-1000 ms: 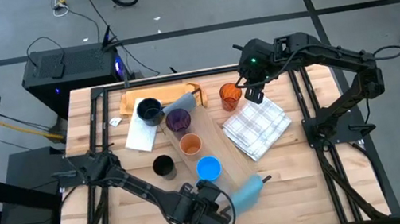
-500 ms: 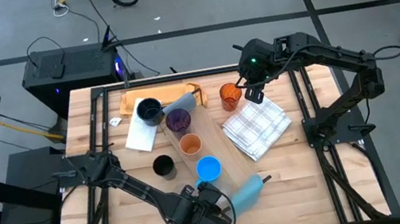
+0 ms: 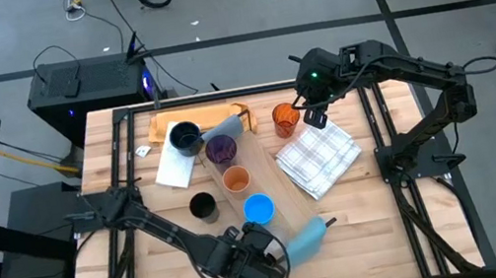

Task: Stack small to large cups/mugs on shelf
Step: Put the black cup on the shelf

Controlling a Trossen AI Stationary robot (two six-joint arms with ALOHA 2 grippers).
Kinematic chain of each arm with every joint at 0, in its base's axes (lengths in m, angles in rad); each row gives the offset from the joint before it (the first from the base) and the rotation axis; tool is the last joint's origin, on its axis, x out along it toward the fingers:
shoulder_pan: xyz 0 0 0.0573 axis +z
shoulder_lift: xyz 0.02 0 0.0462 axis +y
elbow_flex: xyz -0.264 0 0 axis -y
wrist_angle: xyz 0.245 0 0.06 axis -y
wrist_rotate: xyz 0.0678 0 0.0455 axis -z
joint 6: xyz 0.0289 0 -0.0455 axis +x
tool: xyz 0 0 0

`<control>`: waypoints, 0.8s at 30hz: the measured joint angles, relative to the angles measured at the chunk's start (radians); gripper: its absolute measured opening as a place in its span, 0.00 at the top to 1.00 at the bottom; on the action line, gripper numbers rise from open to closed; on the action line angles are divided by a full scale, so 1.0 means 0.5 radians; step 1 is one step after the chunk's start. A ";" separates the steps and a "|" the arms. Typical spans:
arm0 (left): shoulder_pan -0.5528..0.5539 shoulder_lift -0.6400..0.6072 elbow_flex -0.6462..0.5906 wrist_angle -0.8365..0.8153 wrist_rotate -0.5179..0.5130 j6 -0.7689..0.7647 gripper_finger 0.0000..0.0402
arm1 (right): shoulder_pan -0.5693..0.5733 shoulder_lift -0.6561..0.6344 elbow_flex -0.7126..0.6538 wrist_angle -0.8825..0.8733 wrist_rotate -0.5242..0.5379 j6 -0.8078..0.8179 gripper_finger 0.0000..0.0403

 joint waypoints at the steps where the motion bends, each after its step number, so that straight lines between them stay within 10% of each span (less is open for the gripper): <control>1: 0.000 -0.020 0.000 -0.005 -0.019 0.001 0.52 | 0.000 0.000 0.000 0.000 0.000 0.000 0.75; 14: -0.060 -0.326 0.002 -0.590 -0.029 -0.222 0.57 | 0.000 0.000 0.000 0.001 0.000 0.000 0.75; 24: -0.077 -0.653 0.002 -0.765 -0.497 -0.223 0.58 | 0.000 0.000 0.000 0.002 0.000 -0.008 0.75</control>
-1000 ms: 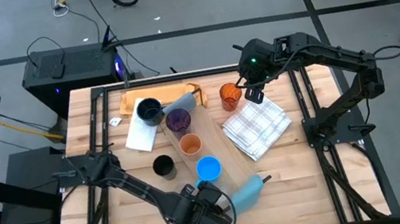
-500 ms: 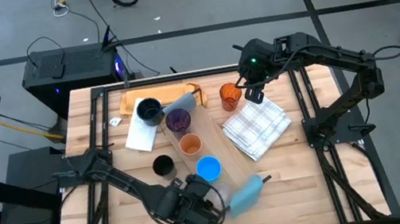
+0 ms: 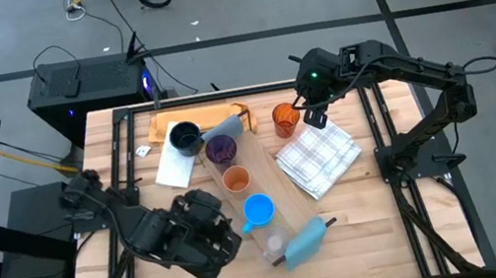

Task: Stack small to large cups/mugs on shelf
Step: Put the black cup on the shelf

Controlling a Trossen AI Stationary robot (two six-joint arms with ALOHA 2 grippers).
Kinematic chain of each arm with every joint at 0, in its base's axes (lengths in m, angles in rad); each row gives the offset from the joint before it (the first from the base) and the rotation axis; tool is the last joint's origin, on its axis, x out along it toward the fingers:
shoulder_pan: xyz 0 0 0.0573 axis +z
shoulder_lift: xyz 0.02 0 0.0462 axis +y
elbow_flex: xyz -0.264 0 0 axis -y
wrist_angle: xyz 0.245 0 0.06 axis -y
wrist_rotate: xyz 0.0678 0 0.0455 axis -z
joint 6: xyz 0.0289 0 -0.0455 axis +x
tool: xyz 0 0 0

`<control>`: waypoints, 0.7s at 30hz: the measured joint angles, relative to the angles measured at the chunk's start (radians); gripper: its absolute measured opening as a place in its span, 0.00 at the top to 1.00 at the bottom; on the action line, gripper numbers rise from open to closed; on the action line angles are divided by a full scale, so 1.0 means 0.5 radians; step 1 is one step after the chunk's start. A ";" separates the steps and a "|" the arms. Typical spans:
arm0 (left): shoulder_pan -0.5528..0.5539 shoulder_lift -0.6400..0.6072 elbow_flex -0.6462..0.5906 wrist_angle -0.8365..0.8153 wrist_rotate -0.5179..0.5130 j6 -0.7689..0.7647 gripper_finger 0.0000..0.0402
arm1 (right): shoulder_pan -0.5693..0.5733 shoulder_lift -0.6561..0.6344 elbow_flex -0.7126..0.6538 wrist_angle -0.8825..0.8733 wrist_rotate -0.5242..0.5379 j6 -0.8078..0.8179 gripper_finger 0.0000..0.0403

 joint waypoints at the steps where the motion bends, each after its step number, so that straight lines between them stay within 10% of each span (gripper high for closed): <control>1: 0.007 -0.006 0.000 0.026 -0.021 0.074 0.58 | 0.000 0.000 0.000 0.000 0.000 0.000 0.75; 12: 0.176 -0.046 -0.003 0.309 -0.222 0.762 0.66 | 0.000 0.000 0.000 0.006 -0.001 0.071 0.75; 21: 0.498 -0.102 -0.002 0.239 0.322 1.225 0.68 | 0.001 0.000 -0.001 -0.008 -0.001 0.212 0.75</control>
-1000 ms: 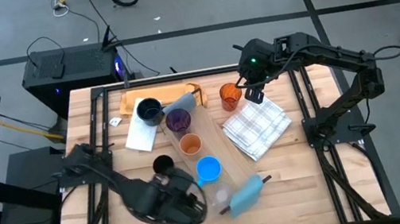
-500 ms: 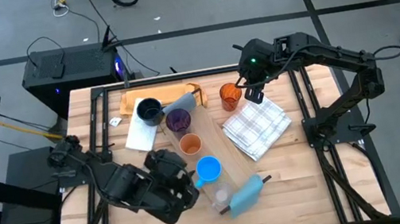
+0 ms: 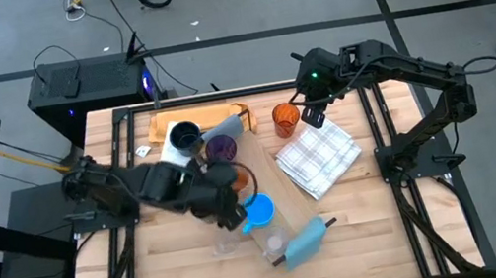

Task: Stack small to large cups/mugs on shelf
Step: Put the black cup on the shelf

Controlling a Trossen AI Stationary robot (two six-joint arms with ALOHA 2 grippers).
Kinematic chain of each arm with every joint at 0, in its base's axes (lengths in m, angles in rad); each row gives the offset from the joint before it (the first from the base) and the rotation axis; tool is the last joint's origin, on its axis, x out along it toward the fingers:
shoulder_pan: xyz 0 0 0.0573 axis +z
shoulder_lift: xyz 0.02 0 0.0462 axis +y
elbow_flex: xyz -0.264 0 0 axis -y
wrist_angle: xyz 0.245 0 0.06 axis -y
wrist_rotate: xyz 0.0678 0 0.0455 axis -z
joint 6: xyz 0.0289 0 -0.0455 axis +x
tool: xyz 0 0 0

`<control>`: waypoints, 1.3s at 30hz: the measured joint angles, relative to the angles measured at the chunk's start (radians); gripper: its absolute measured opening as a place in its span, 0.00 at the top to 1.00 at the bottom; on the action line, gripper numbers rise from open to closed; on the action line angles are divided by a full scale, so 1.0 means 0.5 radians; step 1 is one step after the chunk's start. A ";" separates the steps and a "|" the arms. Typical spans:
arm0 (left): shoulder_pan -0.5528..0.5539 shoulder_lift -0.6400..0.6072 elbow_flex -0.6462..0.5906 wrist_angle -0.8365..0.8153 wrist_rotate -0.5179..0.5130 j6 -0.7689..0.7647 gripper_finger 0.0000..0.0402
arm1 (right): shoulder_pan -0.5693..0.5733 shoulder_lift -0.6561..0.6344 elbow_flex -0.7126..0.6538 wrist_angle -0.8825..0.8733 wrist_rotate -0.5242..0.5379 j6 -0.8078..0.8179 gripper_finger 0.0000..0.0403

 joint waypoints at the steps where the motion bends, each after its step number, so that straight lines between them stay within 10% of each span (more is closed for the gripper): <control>1: 0.042 -0.006 -0.001 -0.046 0.061 0.019 0.68 | 0.001 0.000 0.000 -0.001 0.000 0.009 0.75; 13: 0.304 -0.104 -0.001 -0.441 0.362 0.425 0.60 | 0.001 0.000 0.000 -0.017 0.000 0.069 0.75; 19: 0.316 -0.262 -0.001 -0.420 -0.052 0.578 0.62 | 0.001 -0.002 -0.035 -0.012 0.000 0.136 0.75; 30: 0.504 -0.567 -0.001 -0.405 -0.082 0.743 0.69 | 0.016 0.002 -0.500 0.396 -0.154 0.424 0.75; 39: 0.540 -0.573 0.000 -0.353 0.051 0.839 0.68 | -0.006 -0.001 -0.021 0.428 -0.157 0.434 0.75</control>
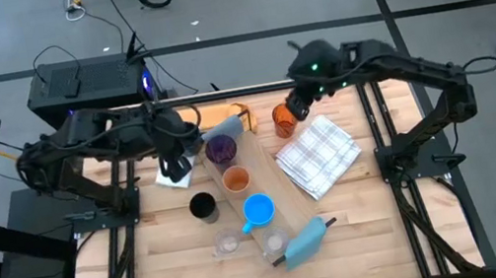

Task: Stack small to large cups/mugs on shelf
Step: Put the black cup on the shelf

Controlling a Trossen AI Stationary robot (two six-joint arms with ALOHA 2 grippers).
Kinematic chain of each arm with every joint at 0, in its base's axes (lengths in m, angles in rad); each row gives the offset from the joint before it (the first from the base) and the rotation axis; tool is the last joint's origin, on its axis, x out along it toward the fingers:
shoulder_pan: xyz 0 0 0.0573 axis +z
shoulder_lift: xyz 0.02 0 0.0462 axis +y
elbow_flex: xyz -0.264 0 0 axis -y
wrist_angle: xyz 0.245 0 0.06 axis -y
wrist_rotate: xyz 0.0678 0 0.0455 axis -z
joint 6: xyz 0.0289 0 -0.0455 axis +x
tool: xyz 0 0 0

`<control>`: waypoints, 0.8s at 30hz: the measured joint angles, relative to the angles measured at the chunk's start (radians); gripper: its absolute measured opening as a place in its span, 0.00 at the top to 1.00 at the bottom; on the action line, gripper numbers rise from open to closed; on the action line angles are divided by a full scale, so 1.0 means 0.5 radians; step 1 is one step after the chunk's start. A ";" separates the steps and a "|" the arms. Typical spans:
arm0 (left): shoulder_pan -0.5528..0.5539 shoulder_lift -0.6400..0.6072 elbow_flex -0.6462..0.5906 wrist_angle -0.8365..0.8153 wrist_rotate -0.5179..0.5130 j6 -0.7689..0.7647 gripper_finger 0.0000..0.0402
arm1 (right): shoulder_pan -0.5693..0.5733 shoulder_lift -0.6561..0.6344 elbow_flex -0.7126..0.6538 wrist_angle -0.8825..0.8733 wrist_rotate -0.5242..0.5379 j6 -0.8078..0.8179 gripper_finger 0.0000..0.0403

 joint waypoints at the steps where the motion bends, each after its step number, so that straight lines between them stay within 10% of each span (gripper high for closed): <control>1: 0.000 0.005 -0.001 0.013 0.002 0.047 0.68 | 0.000 -0.002 0.053 0.004 0.002 -0.001 0.75; 24: 0.075 0.005 -0.002 0.126 0.221 0.132 0.68 | 0.007 0.002 0.141 -0.182 0.006 -0.071 0.75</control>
